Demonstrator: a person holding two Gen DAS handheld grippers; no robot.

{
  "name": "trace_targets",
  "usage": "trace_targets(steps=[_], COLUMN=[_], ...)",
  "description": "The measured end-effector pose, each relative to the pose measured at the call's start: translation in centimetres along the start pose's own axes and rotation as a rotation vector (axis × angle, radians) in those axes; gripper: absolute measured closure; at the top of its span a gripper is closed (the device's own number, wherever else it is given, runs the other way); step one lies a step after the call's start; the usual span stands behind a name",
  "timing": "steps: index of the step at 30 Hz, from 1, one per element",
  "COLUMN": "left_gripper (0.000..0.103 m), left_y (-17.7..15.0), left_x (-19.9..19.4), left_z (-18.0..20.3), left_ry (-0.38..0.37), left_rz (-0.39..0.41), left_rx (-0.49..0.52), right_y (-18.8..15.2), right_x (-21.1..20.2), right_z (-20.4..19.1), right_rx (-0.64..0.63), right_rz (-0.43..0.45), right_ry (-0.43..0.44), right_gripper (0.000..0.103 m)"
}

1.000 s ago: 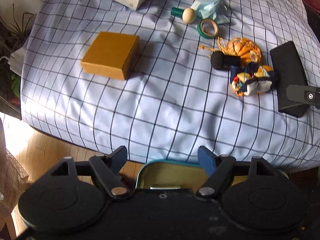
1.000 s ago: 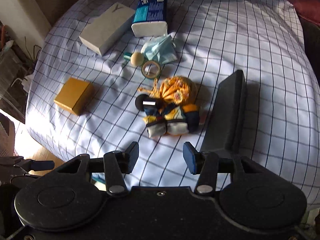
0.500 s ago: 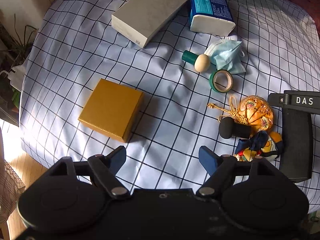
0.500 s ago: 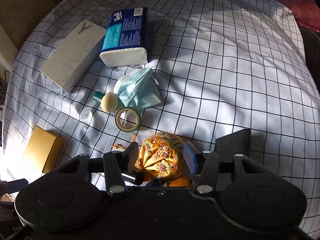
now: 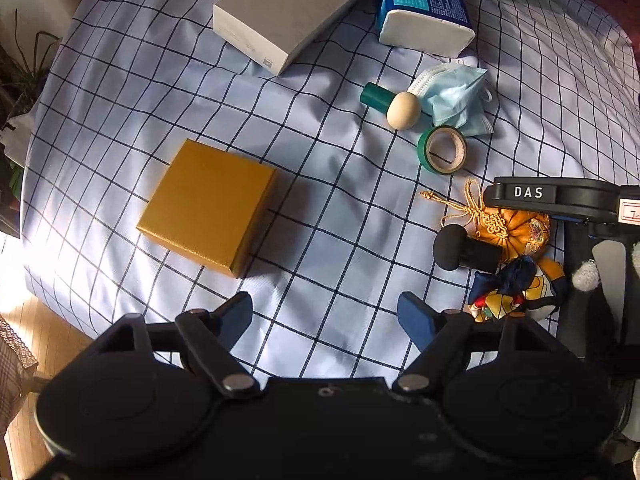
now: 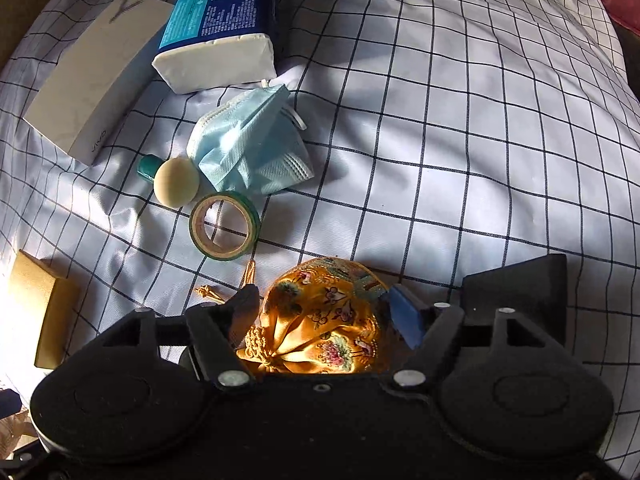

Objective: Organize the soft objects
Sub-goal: 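Grasp the orange embroidered pouch with the right tool, then grasp the green tape roll with the left tool while the right tool holds the pouch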

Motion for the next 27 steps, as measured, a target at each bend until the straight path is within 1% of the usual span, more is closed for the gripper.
trace_targets(steps=[2, 6, 8, 9, 10, 13, 15, 18, 20, 23, 27], left_gripper=[0.025, 0.025, 0.025, 0.025, 0.025, 0.025, 0.024, 0.024, 0.023, 0.023, 0.021], left_y=[0.0, -0.2, -0.2, -0.2, -0.2, -0.3, -0.2, -0.3, -0.2, 0.0, 0.4], left_x=[0.1, 0.4, 0.6, 0.7, 0.7, 0.8, 0.7, 0.8, 0.9, 1.3, 1.6], left_z=[0.1, 0.1, 0.1, 0.1, 0.2, 0.4, 0.8, 1.2, 1.5, 2.2, 3.3], left_ry=[-0.001, -0.005, 0.001, 0.002, 0.002, -0.002, -0.016, -0.024, -0.020, -0.027, -0.042], left_rz=[-0.005, -0.015, -0.017, -0.018, -0.019, -0.011, 0.001, 0.019, 0.030, 0.044, 0.065], left_rx=[-0.001, 0.002, 0.003, 0.003, 0.004, 0.014, 0.022, 0.034, 0.041, 0.046, 0.064], right_y=[-0.3, -0.8, -0.9, -0.8, -0.7, -0.3, 0.3, 1.7, 2.6, 3.7, 4.4], right_x=[0.6, 1.7, 1.7, 1.6, 1.4, 0.8, -0.1, -2.2, -3.5, -4.8, -5.6], right_z=[-0.3, -0.4, -0.2, -0.1, 0.0, 0.5, 0.5, 0.4, 0.5, 0.9, 1.0], right_rx=[-0.041, -0.101, -0.105, -0.106, -0.097, -0.016, 0.002, -0.006, 0.008, 0.044, 0.054], right_rz=[-0.009, -0.042, -0.046, -0.045, -0.047, -0.058, -0.031, 0.049, 0.087, 0.119, 0.148], right_ry=[-0.028, -0.071, -0.085, -0.089, -0.077, -0.013, 0.008, 0.010, 0.027, 0.051, 0.046], right_gripper=[0.027, 0.028, 0.033, 0.038, 0.042, 0.044, 0.044, 0.044, 0.044, 0.044, 0.044])
Point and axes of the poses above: each gripper's, at about its wrist camera, not at the fingertips, and x roughly the way its jaws point, z to its right, y to its top, the point moved 5 cm from there along x, roughly the way its jaws point, and after that the axes turned 12 degrees about z, right-handed, at the moved point
